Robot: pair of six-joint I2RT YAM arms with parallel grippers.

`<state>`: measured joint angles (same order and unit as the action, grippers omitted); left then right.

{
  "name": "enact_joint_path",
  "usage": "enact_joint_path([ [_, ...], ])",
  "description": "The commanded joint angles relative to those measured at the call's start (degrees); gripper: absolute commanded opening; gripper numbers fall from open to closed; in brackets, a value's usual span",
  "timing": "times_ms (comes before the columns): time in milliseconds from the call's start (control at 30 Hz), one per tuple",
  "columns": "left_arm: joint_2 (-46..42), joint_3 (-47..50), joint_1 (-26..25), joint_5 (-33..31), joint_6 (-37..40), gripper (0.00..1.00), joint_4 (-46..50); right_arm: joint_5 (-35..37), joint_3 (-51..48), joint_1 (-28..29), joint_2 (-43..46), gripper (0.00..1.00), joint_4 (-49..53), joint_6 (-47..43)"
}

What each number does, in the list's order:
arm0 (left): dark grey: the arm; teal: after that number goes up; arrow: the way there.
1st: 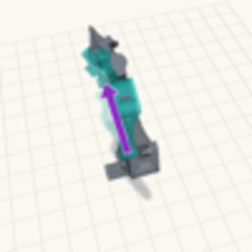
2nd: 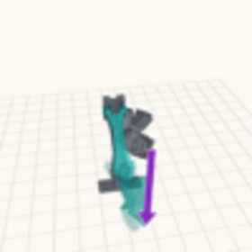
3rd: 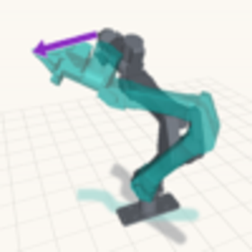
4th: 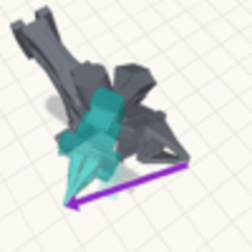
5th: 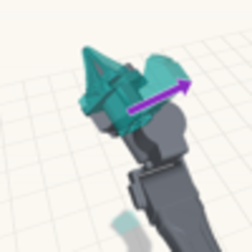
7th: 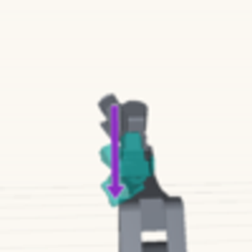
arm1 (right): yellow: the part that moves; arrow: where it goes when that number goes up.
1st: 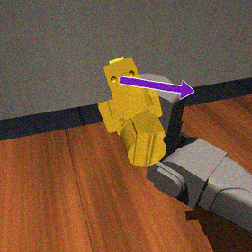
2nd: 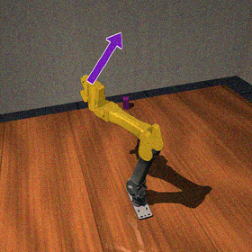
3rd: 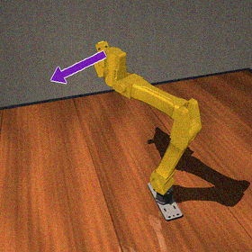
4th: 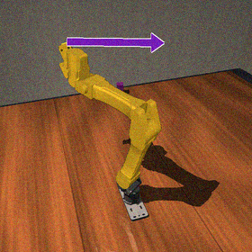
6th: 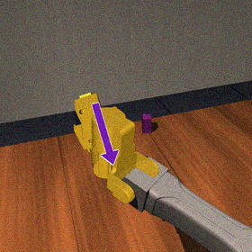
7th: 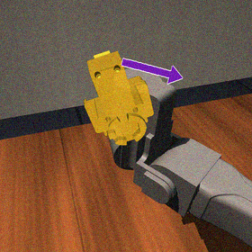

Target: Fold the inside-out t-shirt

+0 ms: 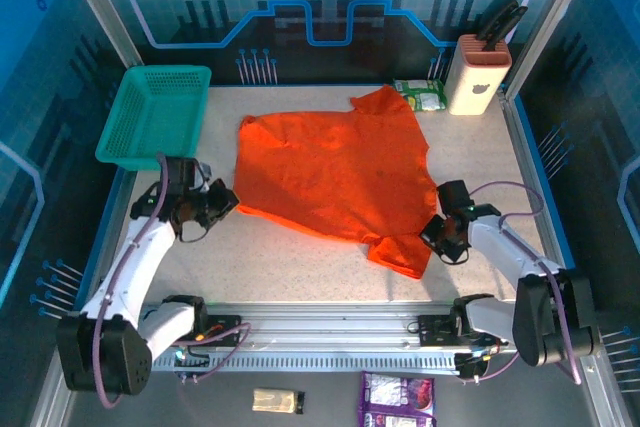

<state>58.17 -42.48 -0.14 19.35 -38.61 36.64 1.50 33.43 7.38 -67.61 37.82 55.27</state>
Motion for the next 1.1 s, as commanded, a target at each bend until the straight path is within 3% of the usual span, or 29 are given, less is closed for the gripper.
enact_joint_path([
  [0, -3.0, 9.7, -2.3, 1.3, -6.1, 0.04, 6.1, 1.2, -0.5, -1.5, 1.8, 0.0, 1.7, -0.1],
  [133, -6.7, 14.0, -3.5, -0.6, -12.5, 0.34, 3.9, 0.3, 0.9, -1.8, 1.4, 0.01, 1.3, -1.7],
  [167, -7.4, 12.8, -3.5, -2.3, -12.3, 0.38, 4.7, -0.9, 1.3, -1.9, 0.8, 0.08, 0.6, -3.0],
  [300, -5.5, 5.7, -3.5, -6.1, -9.2, 0.38, 6.9, -7.7, 4.8, -1.9, -3.6, 0.31, -1.9, -10.1],
  [467, 4.4, 2.5, -8.9, -4.1, -8.2, 0.36, 2.2, -13.2, 9.5, -2.5, -11.6, 0.46, -4.9, -16.4],
  [600, 13.3, 3.2, -13.9, -3.5, -9.3, 0.35, -4.7, -17.4, 11.0, -4.6, -17.6, 0.54, -8.8, -18.1],
  [800, 19.2, 11.2, -12.7, -3.5, -11.9, 0.37, -11.8, -14.1, 7.9, -8.6, -19.2, 0.66, -8.1, -15.0],
  [933, 16.4, 16.2, -11.4, -3.9, -13.4, 0.38, -11.3, -11.9, 3.8, -10.7, -16.0, 0.69, -4.8, -11.5],
  [1067, 10.6, 15.3, -11.2, -4.4, -12.3, 0.38, -7.2, -14.7, 1.9, -10.6, -12.2, 0.67, -2.8, -10.3],
])
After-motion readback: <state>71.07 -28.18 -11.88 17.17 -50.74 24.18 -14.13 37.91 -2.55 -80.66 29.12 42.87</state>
